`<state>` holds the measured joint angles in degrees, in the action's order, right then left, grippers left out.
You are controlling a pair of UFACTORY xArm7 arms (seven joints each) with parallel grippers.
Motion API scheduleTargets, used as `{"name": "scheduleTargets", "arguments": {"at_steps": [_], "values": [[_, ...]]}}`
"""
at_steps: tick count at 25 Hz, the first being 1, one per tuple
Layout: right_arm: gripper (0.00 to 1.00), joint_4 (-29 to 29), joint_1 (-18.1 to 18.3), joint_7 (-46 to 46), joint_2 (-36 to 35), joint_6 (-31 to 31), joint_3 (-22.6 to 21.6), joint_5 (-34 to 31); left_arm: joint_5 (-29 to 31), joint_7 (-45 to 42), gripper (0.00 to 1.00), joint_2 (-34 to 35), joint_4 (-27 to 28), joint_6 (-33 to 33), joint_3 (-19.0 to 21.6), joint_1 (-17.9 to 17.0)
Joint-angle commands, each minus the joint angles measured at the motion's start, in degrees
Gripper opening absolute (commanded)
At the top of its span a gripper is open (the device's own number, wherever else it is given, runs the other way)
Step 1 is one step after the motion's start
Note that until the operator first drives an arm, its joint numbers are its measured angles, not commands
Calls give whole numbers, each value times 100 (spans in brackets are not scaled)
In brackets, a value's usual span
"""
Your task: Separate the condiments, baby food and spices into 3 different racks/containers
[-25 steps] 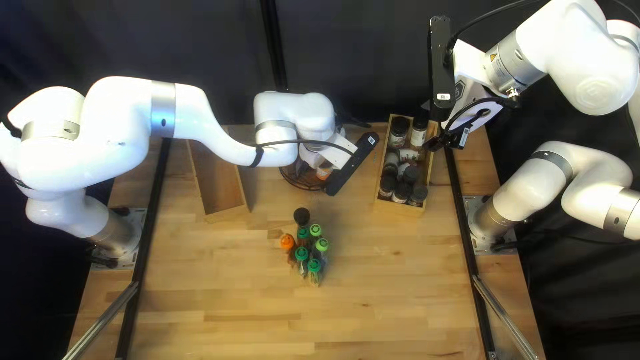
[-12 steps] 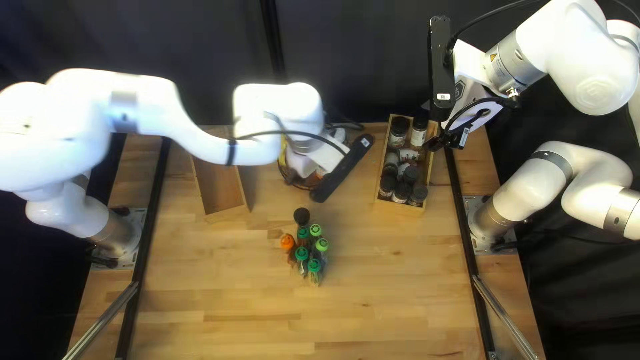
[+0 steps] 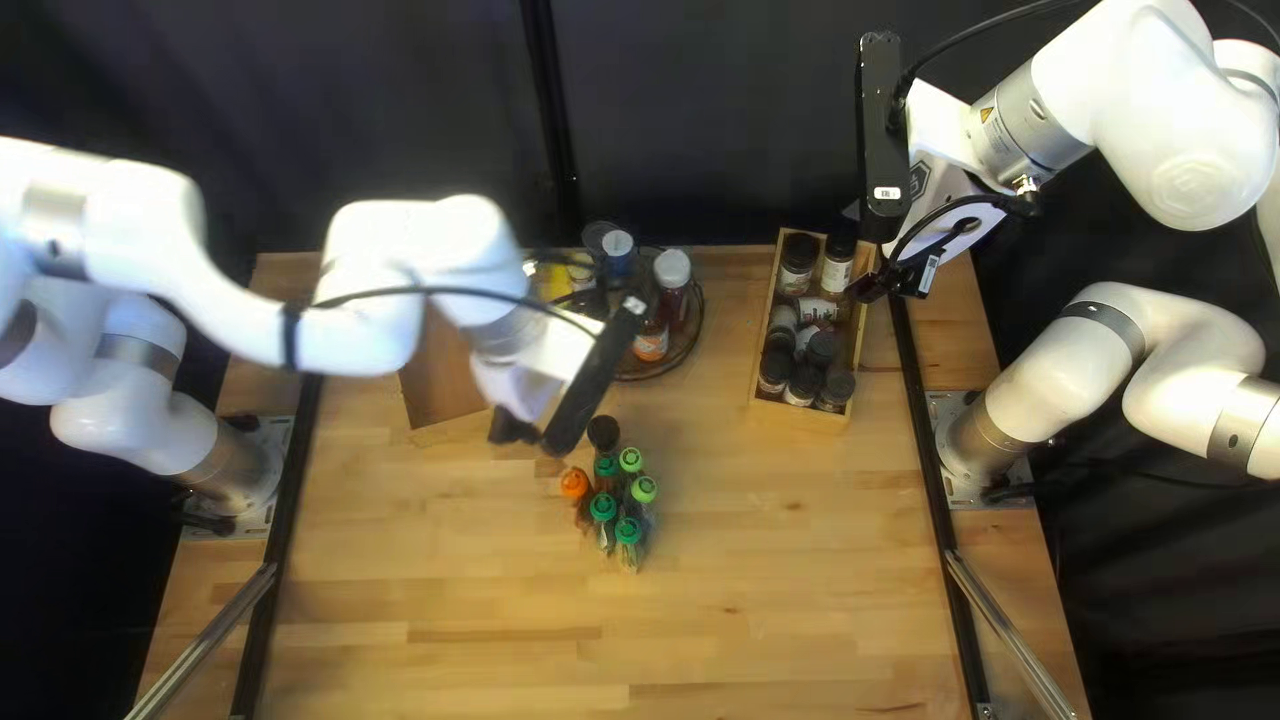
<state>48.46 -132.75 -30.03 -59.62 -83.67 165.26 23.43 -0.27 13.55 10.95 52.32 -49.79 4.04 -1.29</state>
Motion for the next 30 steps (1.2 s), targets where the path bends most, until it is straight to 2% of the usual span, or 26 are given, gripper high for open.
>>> {"name": "scheduleTargets", "arguments": {"at_steps": [1, 4, 7, 15, 23, 24, 25, 27, 30], "values": [[100, 0, 0, 0, 0, 0, 0, 0, 155, -706, 100, 164, -610, 755, 240, -46], [100, 0, 0, 0, 0, 0, 0, 0, 150, -960, 100, 27, -765, 1152, 307, -59], [100, 0, 0, 0, 0, 0, 0, 0, 79, -1004, 100, -240, -699, 1344, 319, -78], [100, 0, 0, 0, 0, 0, 0, 0, -265, -887, 100, -989, -288, 1501, 269, -59], [100, 0, 0, 0, 0, 0, 0, 0, -392, -1100, 100, -1164, -259, 1546, 231, -21], [100, 0, 0, 0, 0, 0, 0, 0, -400, -1133, 62, -1151, -282, 1558, 231, -22], [100, 0, 0, 0, 0, 0, 0, 0, -390, -1179, 6, -1133, -315, 1586, 232, -23], [100, 0, 0, 0, 0, 0, 0, 0, -395, -1217, 0, -1128, -350, 1628, 232, -24], [100, 0, 0, 0, 0, 0, 0, 0, -429, -1229, 0, -1162, -375, 1682, 230, -20]]}}
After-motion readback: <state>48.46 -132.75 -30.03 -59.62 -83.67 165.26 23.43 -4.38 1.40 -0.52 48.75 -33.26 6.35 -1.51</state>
